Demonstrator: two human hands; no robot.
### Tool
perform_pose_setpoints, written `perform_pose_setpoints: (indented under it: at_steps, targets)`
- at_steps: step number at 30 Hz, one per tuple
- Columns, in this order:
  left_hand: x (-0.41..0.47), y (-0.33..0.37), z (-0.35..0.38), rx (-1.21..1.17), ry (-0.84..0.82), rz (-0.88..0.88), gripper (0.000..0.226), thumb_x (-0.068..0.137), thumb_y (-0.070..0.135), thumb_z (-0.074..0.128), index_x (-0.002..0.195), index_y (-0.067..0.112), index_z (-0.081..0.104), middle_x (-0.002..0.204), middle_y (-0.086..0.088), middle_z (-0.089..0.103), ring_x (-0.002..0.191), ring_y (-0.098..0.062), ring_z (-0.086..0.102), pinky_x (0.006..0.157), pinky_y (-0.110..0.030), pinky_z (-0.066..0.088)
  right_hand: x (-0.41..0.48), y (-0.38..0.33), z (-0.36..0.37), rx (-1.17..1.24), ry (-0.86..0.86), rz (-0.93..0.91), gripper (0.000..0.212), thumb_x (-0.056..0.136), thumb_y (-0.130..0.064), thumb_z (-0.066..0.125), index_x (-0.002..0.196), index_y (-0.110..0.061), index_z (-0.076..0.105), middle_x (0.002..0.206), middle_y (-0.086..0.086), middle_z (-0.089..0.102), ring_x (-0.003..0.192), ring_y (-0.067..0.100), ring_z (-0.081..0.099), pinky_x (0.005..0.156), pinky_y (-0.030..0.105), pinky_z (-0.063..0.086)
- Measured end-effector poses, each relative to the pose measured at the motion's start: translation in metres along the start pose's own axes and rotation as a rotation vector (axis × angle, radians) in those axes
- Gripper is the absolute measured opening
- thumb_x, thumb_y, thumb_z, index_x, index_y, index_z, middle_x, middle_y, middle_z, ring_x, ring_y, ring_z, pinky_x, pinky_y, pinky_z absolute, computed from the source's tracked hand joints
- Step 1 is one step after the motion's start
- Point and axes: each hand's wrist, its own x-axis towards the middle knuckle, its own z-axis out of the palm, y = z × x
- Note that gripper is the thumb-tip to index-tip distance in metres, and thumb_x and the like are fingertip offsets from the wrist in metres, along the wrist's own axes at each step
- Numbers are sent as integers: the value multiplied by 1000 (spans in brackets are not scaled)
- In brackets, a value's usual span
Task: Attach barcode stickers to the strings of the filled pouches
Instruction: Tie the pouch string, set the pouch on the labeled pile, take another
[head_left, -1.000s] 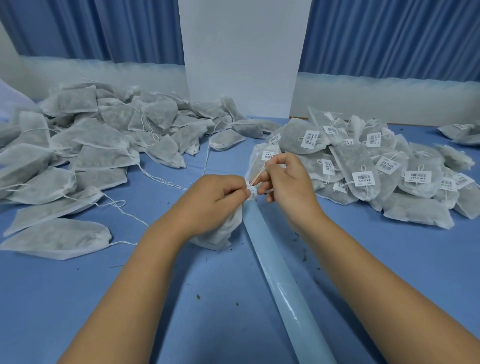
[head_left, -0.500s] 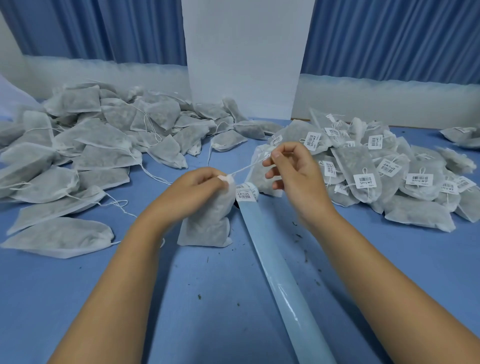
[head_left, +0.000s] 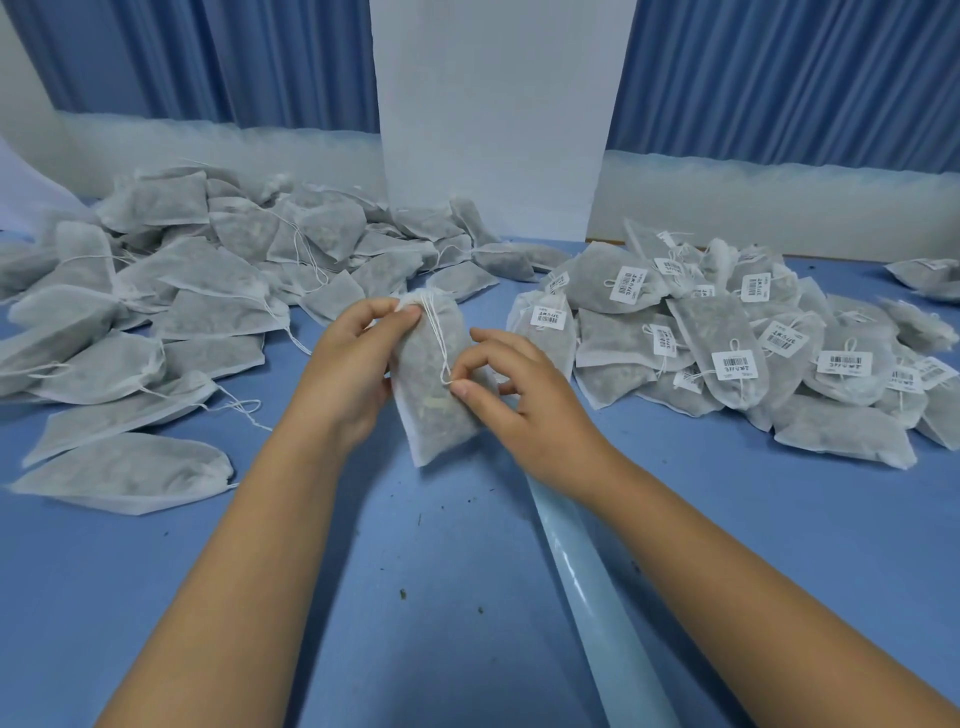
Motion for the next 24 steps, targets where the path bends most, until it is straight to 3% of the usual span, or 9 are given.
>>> perform_pose_setpoints:
  at_steps: [4,10,14,16,19,22,24]
  targets:
    - [1,-1,7,-97,14,-16,12,98,14,59,87,10,63,73,-2,65,69,-13,62,69,-28,52,1,-2,-3,50,34,-19,5,96,-13,59,93,-16,63,95,-14,64,97,5,58,88,14,39]
    - [-2,-3,7,-138,-296,-28,9,74,16,72,74,10,79,81,-6,76,77,-15,73,70,-26,59,3,1,-5,104,138,-16,6,93,-9,63,90,-13,65,98,-6,67,99,9,57,86,15,40]
    - [1,-11,6,-57,-220,-30,10,78,9,74,87,10,75,85,-5,77,77,-14,73,68,-24,58,4,4,-6,124,138,26,7,91,-11,66,88,-18,66,104,-11,67,104,5,59,90,19,43]
    - [5,-12,0,-8,-193,-83,11,83,11,73,94,14,74,89,-2,77,79,-13,74,65,-24,59,7,7,-11,193,192,114,11,92,-14,66,86,-24,65,105,-15,67,102,2,61,89,26,46]
    - [11,-14,-12,90,-180,-210,18,82,18,76,99,16,73,94,-1,78,81,-14,75,62,-26,59,13,18,-27,208,304,270,8,92,-13,64,89,-20,65,94,-15,66,81,-7,59,74,14,45]
    - [14,-16,-18,146,-198,-333,29,80,22,77,105,10,71,97,-5,78,83,-16,75,61,-27,59,14,34,-39,78,224,579,13,87,-23,70,97,-17,64,92,-8,62,73,-1,56,58,8,42]
    - [17,-16,-21,151,-187,-380,31,82,24,76,107,7,70,96,-6,77,83,-18,75,63,-28,59,12,38,-40,76,115,711,20,84,-32,73,89,-15,63,83,-4,64,67,10,58,60,19,46]
